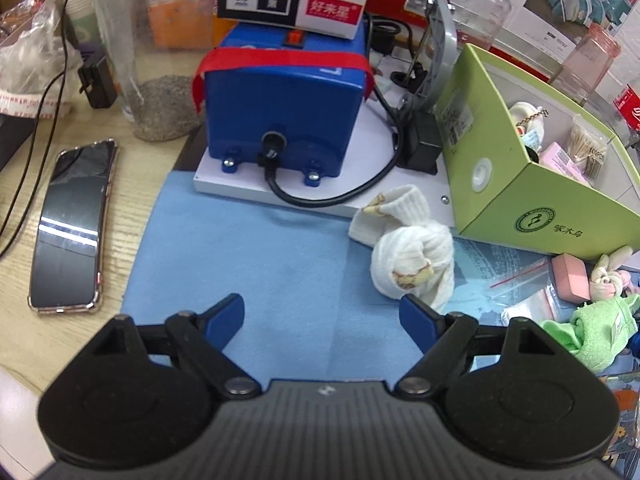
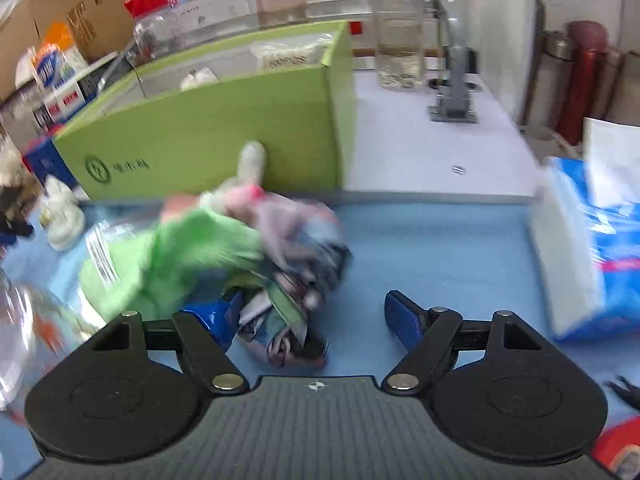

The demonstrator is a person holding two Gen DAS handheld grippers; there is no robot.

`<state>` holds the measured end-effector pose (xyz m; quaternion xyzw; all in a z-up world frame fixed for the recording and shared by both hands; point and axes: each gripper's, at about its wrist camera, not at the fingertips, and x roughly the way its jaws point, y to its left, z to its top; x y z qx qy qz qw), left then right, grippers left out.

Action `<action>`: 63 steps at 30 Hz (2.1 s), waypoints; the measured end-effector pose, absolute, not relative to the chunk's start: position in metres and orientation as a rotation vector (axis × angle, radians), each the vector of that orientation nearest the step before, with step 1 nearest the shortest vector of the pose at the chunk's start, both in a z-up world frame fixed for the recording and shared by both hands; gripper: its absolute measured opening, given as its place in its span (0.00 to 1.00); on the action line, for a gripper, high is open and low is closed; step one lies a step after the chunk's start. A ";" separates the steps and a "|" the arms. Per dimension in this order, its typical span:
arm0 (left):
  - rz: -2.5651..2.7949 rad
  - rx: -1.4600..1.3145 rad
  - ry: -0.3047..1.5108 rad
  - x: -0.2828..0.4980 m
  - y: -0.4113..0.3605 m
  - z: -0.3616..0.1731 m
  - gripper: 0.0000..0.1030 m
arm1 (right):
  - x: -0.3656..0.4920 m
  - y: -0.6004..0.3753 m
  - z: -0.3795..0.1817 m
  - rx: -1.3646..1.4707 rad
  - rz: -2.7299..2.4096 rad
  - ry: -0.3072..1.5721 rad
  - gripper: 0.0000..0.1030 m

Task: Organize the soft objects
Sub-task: 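Grasp the white knotted sock with the left gripper while the right gripper grasps the grey patterned cloth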

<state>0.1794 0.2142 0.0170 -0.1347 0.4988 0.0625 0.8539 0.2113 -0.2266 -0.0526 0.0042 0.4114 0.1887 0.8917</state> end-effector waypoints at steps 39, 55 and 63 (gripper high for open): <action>0.170 -0.249 1.021 0.238 0.168 -0.011 0.85 | 0.209 -0.242 -0.053 -0.041 0.177 0.724 0.62; 0.168 -0.204 0.956 0.219 0.164 -0.008 0.39 | 0.214 -0.242 -0.069 0.023 0.228 0.645 0.35; 0.095 -0.305 0.930 0.179 0.185 0.021 0.39 | 0.172 -0.244 -0.039 0.097 0.354 0.565 0.30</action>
